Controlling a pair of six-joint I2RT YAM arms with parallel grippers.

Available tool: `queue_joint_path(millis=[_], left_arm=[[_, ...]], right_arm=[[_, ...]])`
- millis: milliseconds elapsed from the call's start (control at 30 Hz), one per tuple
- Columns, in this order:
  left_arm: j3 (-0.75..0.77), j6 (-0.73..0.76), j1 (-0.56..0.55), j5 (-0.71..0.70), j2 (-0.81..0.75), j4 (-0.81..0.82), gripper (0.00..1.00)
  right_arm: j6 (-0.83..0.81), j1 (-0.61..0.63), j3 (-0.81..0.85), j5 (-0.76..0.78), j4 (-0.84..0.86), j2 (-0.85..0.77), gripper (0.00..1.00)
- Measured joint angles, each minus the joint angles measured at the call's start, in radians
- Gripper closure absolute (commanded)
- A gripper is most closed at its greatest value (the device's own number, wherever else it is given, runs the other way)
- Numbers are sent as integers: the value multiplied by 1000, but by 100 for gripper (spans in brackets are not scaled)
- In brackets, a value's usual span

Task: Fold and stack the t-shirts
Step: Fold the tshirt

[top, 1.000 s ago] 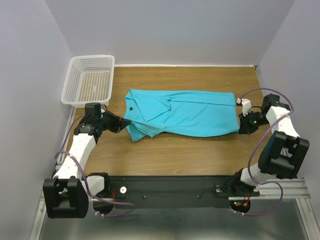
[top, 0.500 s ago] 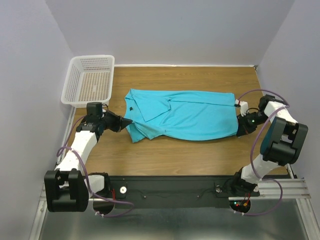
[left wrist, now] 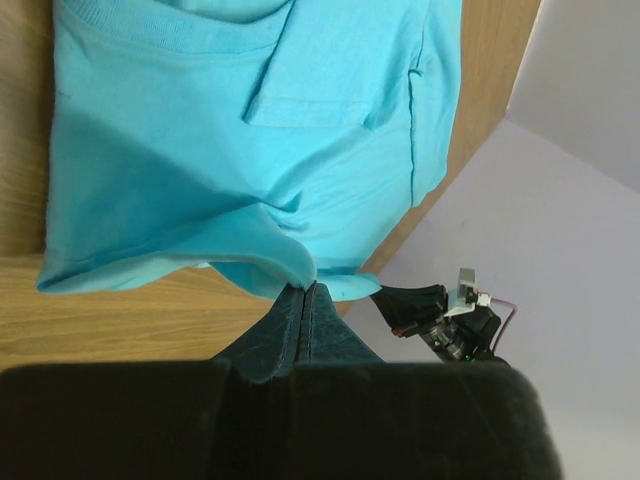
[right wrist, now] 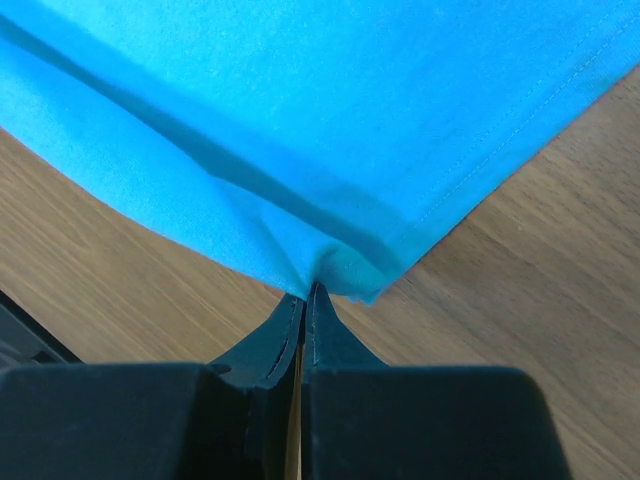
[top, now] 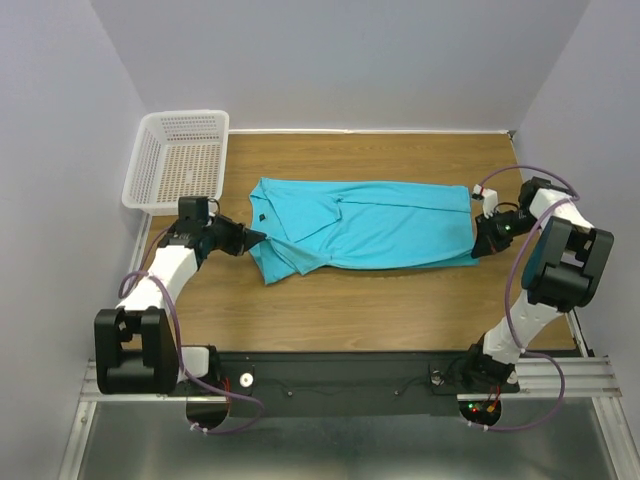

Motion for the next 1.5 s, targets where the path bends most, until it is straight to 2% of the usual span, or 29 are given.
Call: queue_joint_path(millis=[367, 1500], left_arm=[[43, 0, 2, -7, 115, 44, 100], [75, 0, 26, -11, 215, 97, 100]], right_arm=[[15, 0, 36, -5, 0, 60, 98], [53, 0, 134, -35, 9, 150, 96]])
